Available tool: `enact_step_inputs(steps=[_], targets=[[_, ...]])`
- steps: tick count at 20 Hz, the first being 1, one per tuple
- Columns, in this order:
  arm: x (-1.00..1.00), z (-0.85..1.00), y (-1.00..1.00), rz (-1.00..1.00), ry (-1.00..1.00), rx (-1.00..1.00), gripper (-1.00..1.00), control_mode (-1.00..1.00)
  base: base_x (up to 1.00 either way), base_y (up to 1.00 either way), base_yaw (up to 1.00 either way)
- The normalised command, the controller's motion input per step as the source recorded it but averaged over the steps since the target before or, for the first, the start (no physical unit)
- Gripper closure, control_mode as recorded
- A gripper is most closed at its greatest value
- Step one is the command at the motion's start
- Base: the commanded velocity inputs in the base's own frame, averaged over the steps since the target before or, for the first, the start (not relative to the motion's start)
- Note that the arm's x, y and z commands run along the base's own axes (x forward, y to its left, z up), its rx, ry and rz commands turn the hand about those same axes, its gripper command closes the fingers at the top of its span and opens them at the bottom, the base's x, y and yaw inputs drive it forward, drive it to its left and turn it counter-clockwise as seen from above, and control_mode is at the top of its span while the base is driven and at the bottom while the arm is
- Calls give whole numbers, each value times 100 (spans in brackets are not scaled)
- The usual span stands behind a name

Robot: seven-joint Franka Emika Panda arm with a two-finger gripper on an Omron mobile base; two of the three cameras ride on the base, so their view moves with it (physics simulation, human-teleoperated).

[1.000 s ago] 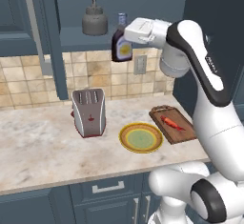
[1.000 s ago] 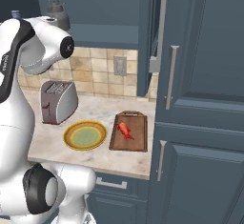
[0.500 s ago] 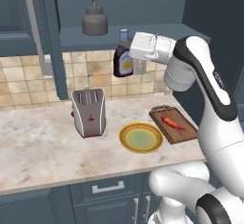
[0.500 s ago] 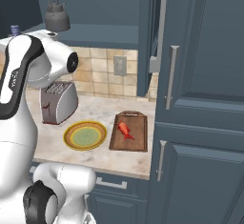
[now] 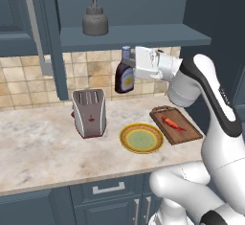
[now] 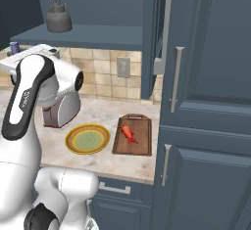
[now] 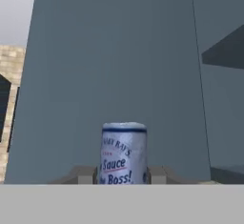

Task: Pick the fish from the plate and place it on the cutting board. Then pick the condiment bottle from the cabinet and place it next to the cutting board.

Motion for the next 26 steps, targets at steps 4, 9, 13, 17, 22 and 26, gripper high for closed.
enact_step_inputs(steps=[4, 9, 13, 17, 22, 26], targets=[[-20, -40, 0, 9, -7, 1, 100, -100, 0, 0, 0], [-2, -39, 0, 8, -4, 0, 100, -100, 0, 0, 0], [0, -38, 0, 7, -3, 0, 100, -100, 0, 0, 0], [0, -40, 0, 7, -2, 0, 100, -100, 0, 0, 0], [0, -42, 0, 7, 0, 0, 100, -100, 0, 0, 0], [0, -42, 0, 7, 0, 0, 100, -100, 0, 0, 0]])
